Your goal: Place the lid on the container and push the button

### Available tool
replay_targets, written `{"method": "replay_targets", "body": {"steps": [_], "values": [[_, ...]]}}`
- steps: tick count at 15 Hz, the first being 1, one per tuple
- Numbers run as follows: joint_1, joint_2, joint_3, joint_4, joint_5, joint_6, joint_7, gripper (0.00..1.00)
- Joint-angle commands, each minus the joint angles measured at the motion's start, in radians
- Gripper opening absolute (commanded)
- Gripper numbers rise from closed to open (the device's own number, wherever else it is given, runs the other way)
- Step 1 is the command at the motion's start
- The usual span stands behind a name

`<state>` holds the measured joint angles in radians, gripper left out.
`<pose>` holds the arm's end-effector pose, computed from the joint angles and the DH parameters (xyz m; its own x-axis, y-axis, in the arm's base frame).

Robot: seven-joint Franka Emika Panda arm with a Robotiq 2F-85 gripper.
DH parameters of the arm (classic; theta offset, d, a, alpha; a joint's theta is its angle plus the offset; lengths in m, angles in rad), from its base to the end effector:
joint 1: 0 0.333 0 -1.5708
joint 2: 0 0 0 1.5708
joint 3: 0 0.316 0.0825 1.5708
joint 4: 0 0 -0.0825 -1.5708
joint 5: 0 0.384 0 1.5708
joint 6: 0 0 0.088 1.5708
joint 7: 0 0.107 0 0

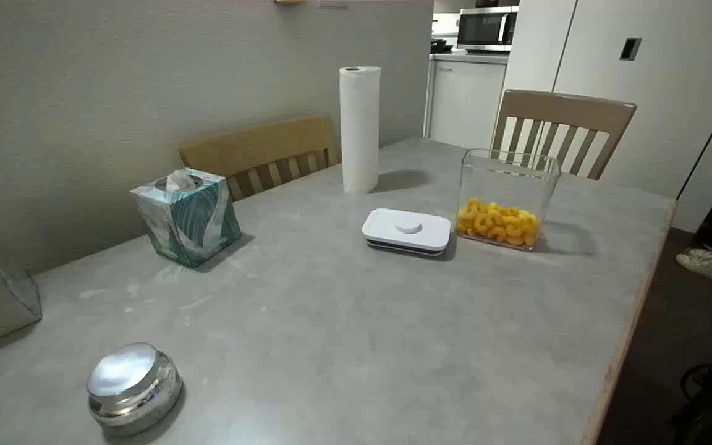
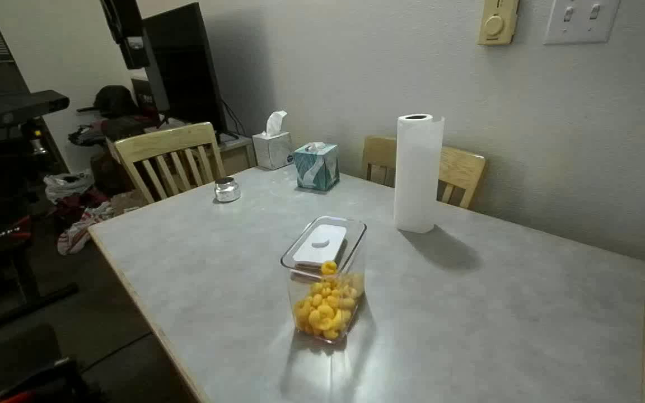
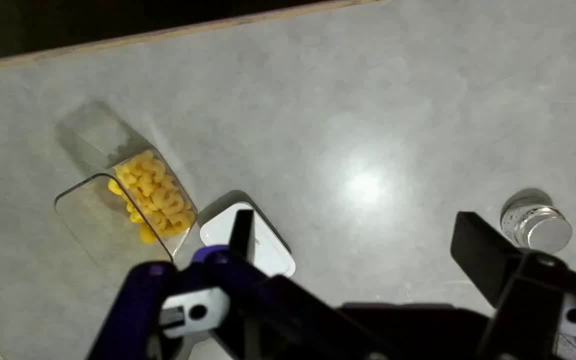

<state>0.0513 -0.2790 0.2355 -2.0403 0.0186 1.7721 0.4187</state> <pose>0.4531 0.1461 0.5577 0.9894 -0.1433 0.0221 -0.1441 -0.9887 0.0406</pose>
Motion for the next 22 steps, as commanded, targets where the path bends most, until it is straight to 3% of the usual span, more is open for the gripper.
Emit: {"method": "replay_targets", "body": {"steps": [1, 9, 15, 16, 21, 22], "values": [[0.017, 0.002, -0.015, 0.002, -0.005, -0.002, 0.004, 1.0], [-0.006, 0.044, -0.057, -0.047, -0.042, 0.158, 0.003, 1.0], [-0.002, 0.117, -0.095, -0.1, -0.028, 0.382, -0.012, 1.0], [0.003, 0.096, -0.091, -0.08, -0.034, 0.321, 0.001, 1.0], [0.004, 0.122, -0.095, -0.088, -0.034, 0.362, 0.001, 1.0], [0.006, 0.127, -0.102, -0.108, -0.018, 0.415, -0.036, 1.0]]}}
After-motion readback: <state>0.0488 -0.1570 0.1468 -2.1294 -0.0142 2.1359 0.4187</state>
